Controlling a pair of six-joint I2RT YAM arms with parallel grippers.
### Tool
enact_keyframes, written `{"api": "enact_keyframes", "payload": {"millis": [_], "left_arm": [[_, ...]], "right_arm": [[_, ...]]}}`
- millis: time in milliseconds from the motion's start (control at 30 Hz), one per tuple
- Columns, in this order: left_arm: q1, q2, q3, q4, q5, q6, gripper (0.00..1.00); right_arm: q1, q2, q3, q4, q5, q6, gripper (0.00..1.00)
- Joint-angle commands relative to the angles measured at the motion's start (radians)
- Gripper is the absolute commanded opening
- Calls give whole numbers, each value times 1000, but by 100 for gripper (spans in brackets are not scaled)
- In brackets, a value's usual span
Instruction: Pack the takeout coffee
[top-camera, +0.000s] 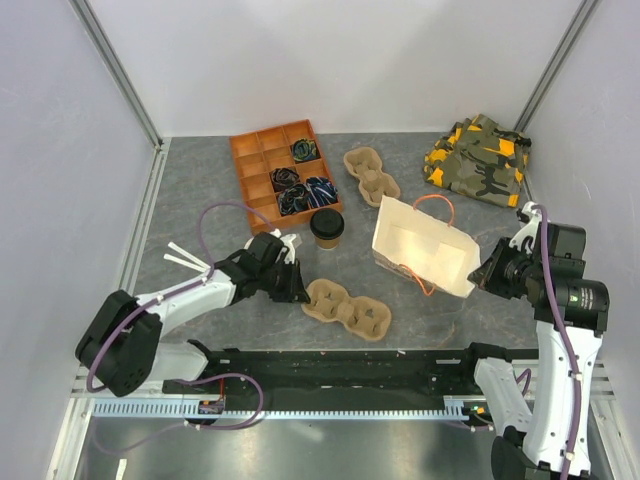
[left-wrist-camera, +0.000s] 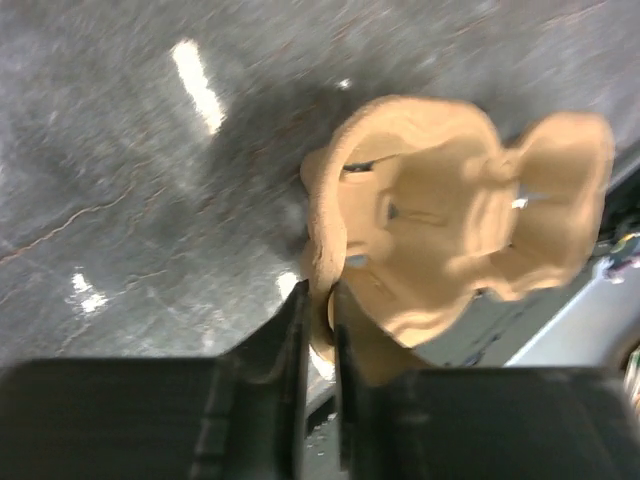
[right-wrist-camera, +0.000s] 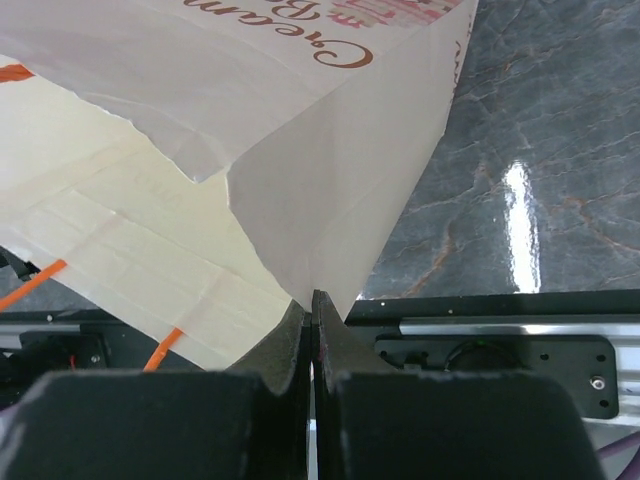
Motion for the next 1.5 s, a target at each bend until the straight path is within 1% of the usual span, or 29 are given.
{"api": "enact_keyframes", "payload": {"millis": [0,33,67,200,233,267,300,400,433,500,533,600,633,700,733,767,800,833,867,900,933,1000,1033,1133,1200,1267,1300,1367,1467], "left_arm": [[-4,-98,68,6,12,-24,6],[-4,-145,94,-37,12,-22,3],[-2,-169,111,-66,13,-18,2],[13,-288,241,-262,35,72,2],[25,-319,281,-296,51,93,2],[53,-383,303,-370,64,117,2],[64,-409,327,-407,70,175,2],[126,-477,444,-537,82,270,2],[142,-488,512,-569,76,290,2],[179,-503,580,-637,30,349,2],[188,-506,638,-648,-23,370,2],[200,-500,692,-650,-66,422,2],[200,-471,755,-640,-70,447,2],[200,-419,826,-622,-71,484,2],[200,-345,908,-626,-64,498,2],[200,-306,956,-634,-74,505,2],[200,-269,1052,-652,-77,516,2],[199,-191,1100,-659,-59,530,2],[194,-162,1146,-666,-42,538,2],[182,-132,1215,-672,-39,542,2],[164,-91,1241,-688,-66,545,2],[76,-59,1284,-709,-140,579,2],[3,-45,1283,-711,-169,587,2],[-105,-8,1291,-706,-261,573,2],[-145,44,1329,-705,-324,556,2],[-192,82,1372,-685,-346,556,2],[-203,93,1384,-676,-394,556,2],[-240,122,1421,-672,-421,528,2],[-294,142,1432,-660,-478,536,2]], "right_arm": [[-3,16,42,-33,-44,31,0],[-4,21,44,-33,-52,33,0],[-4,27,46,-37,-72,31,0],[-4,32,53,-54,-118,15,0],[-4,32,61,-59,-127,7,0],[-2,29,65,-62,-135,-2,0],[0,27,70,-74,-159,-28,0],[0,4,78,-88,-164,-50,0],[1,-3,76,-90,-170,-53,0],[1,-23,73,-93,-182,-64,0],[1,-34,66,-94,-183,-65,0],[0,-40,55,-91,-181,-68,0],[1,-43,43,-91,-183,-70,0],[1,-48,32,-90,-184,-73,0],[1,-48,18,-87,-184,-73,0],[3,-49,15,-85,-183,-70,0],[6,-54,12,-82,-181,-67,0],[7,-53,6,-82,-179,-68,0],[10,-54,4,-80,-176,-67,0],[12,-54,3,-79,-173,-65,0],[12,-53,3,-80,-169,-64,0],[13,-50,4,-77,-155,-58,0],[12,-50,4,-77,-155,-57,0],[12,-48,12,-71,-156,-50,0],[12,-48,12,-70,-149,-47,0],[12,-51,7,-71,-143,-45,0],[12,-53,9,-73,-140,-45,0],[12,-54,6,-71,-141,-45,0],[12,-51,7,-68,-138,-44,0]]}}
